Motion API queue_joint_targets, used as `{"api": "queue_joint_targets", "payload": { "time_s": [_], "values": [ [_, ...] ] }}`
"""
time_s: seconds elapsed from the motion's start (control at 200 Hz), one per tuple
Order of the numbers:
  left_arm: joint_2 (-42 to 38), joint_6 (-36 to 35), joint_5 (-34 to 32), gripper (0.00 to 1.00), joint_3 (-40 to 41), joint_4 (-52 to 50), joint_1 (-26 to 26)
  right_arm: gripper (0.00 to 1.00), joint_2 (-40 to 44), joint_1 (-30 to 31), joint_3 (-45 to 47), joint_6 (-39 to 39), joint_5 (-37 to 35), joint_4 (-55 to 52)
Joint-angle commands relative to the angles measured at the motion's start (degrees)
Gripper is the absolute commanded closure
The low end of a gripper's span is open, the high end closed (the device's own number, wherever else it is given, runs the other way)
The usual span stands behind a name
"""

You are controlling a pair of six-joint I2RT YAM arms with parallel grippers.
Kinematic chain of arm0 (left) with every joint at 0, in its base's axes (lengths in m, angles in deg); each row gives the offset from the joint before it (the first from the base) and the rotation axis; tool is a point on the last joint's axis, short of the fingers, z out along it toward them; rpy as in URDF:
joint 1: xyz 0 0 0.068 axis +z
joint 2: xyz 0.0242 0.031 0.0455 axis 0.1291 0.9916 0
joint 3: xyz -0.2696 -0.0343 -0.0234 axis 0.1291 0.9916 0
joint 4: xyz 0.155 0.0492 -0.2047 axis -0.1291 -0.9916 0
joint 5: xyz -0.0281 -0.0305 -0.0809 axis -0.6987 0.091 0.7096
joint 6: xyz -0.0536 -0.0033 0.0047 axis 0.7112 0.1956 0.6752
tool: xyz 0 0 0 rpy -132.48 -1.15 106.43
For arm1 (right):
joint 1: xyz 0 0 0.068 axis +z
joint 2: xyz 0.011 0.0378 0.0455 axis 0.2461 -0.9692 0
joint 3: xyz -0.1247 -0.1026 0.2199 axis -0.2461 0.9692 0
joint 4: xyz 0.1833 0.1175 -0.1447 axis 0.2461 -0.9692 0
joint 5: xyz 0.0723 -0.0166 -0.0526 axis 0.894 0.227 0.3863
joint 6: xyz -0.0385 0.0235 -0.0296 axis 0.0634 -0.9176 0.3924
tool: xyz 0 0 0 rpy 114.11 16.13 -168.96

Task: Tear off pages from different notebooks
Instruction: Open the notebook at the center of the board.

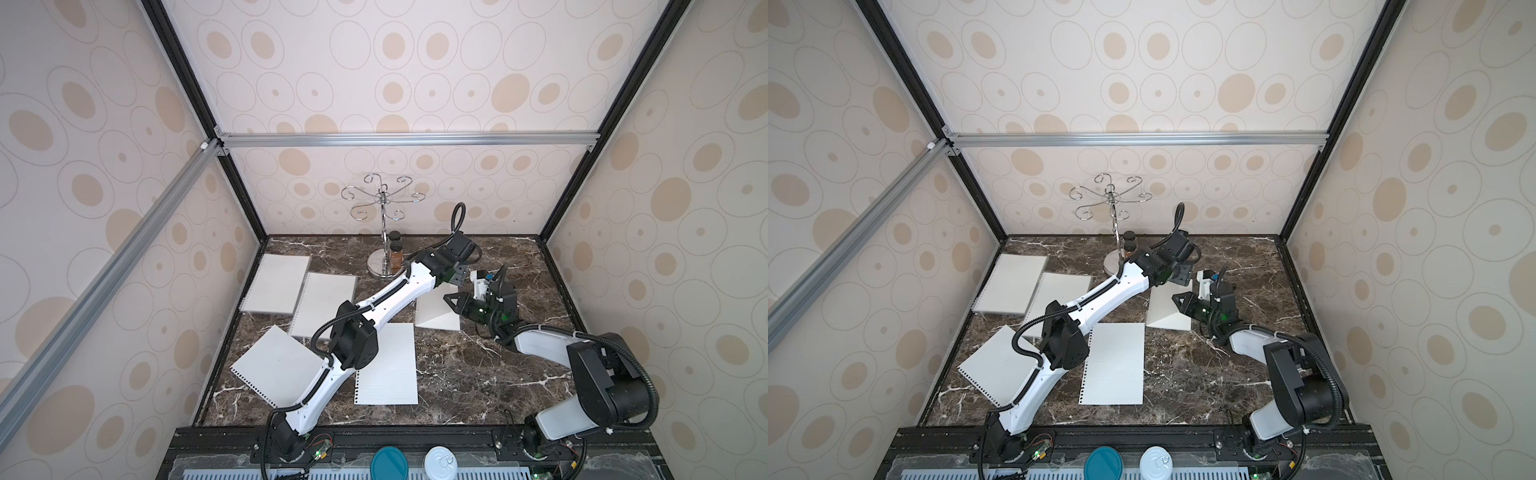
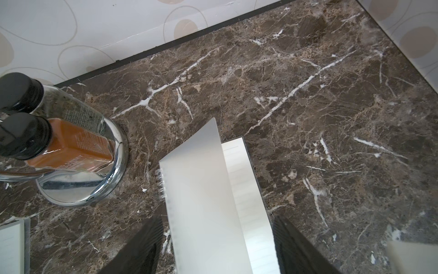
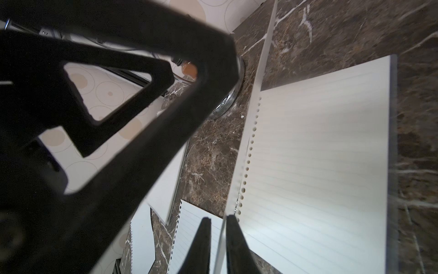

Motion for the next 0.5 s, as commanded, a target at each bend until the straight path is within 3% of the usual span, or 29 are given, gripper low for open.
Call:
{"api": "queue_joint_targets", "payload": {
  "time_s": [0.0, 0.335, 0.495],
  "values": [
    [1.8, 0.3, -3.2, 0.26, -0.3, -0.4, 0.3, 0.83, 1.4, 0.7, 1.1, -0.1, -0.4, 2.5],
    [6.6, 0.0, -5.5, 0.28, -0.3, -0.1, 1.0, 0.79, 1.6, 1.5, 1.4, -0.3, -0.9, 3.0],
    [6.5, -0.3, -5.8, 0.49, -0.3, 0.1, 1.3, 0.74, 1.5, 1.8, 1.2, -0.3, -1.2, 2.8]
  ]
}}
